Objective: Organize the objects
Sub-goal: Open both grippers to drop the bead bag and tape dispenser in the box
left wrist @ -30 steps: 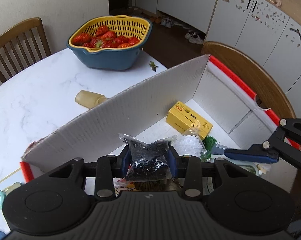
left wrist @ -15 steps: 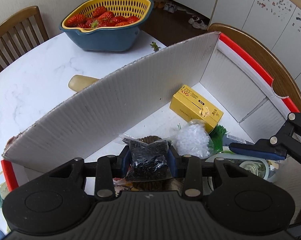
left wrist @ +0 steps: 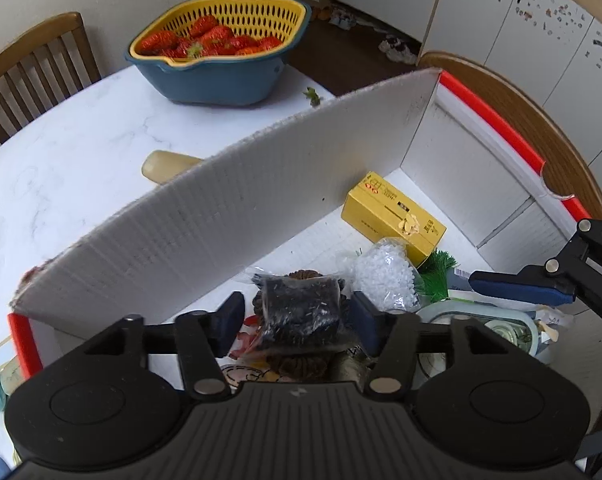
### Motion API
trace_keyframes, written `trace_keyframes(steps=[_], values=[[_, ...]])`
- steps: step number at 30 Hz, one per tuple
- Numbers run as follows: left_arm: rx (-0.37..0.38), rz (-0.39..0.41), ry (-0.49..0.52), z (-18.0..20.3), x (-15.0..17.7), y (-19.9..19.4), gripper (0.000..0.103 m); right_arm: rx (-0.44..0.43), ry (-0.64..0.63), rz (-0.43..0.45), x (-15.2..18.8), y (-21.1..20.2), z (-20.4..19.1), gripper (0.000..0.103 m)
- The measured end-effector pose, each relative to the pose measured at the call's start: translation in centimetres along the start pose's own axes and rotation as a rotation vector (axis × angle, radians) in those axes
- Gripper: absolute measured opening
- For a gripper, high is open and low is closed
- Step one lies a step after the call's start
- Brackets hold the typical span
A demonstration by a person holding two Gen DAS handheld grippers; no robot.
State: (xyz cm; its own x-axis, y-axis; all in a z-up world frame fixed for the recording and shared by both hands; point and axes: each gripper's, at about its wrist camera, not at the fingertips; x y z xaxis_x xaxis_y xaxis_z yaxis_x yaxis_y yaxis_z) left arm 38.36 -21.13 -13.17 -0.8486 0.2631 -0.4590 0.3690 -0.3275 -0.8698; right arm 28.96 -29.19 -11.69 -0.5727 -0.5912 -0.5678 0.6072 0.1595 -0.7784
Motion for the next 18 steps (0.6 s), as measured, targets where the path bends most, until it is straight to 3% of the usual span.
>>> trace_keyframes(steps=[10, 18], values=[[0.046, 0.066, -0.012, -0.5, 1.3, -3.2, 0.059, -0.003, 0.093, 0.033, 0.0, -2.3, 0.8, 0.063], [0.086, 0.166, 0.008, -0.6, 2.9, -8.0, 0.059, -0.012, 0.238, 0.057, 0.3, -5.0, 1.8, 0.067]])
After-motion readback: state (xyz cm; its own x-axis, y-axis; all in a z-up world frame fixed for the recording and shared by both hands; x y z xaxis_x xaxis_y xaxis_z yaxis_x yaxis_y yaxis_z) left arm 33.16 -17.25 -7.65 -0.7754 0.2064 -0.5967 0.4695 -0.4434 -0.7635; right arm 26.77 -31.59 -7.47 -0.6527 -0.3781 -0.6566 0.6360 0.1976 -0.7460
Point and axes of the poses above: each gripper's, at about its wrist camera, not at the fingertips, and y roughly the way its jaws point, z to its right, x to its underside, and after that the axes turned 9 degrees about x, right-handed
